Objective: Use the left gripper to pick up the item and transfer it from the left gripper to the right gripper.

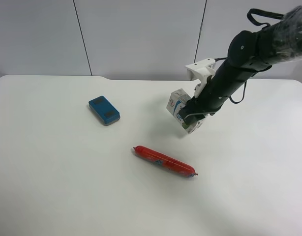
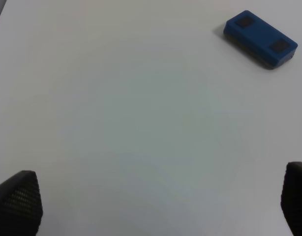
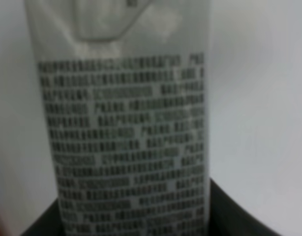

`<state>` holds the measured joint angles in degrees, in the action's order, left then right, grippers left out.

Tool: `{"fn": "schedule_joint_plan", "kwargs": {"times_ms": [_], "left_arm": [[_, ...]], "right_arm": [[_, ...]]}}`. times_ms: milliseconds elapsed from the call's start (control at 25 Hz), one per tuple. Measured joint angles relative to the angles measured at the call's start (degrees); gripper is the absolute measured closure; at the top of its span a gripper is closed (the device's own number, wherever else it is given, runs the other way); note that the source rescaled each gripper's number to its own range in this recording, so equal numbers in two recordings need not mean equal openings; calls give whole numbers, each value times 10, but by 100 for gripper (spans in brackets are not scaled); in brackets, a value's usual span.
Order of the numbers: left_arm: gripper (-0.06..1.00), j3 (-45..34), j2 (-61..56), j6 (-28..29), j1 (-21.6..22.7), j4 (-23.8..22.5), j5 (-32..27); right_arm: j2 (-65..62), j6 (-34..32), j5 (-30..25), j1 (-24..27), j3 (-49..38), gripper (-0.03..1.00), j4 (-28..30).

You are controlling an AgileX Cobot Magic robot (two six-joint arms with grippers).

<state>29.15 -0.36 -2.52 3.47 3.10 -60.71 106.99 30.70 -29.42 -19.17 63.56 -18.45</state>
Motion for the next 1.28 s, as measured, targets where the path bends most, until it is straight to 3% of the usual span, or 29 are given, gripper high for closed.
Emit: {"fn": "schedule_joint_plan", "kwargs": {"times_ms": [160, 200, 240, 320, 400, 440, 640, 1080, 1280], "left_arm": [[-5, 0, 0, 0, 0, 0, 0], [-5, 0, 0, 0, 0, 0, 0], [-5, 0, 0, 0, 0, 0, 0], [-5, 0, 0, 0, 0, 0, 0], [-5, 0, 0, 0, 0, 0, 0], [-5, 0, 0, 0, 0, 0, 0], [-5, 0, 0, 0, 0, 0, 0], [-5, 0, 0, 0, 0, 0, 0], [-5, 0, 0, 0, 0, 0, 0]], "right_arm": [[19, -1, 21, 0, 0, 96, -1], [22, -1, 21, 0, 0, 89, -1], [24, -2, 21, 0, 0, 72, -1], [24, -2, 20, 0, 1, 29, -1], [19, -2, 13, 0, 1, 9, -1], [11, -2, 4, 0, 1, 4, -1], [-78, -6, -66, 0, 1, -3, -1], [-400, -107, -369, 0, 0, -3, 47], [-536, -150, -396, 0, -53, -3, 73]]}}
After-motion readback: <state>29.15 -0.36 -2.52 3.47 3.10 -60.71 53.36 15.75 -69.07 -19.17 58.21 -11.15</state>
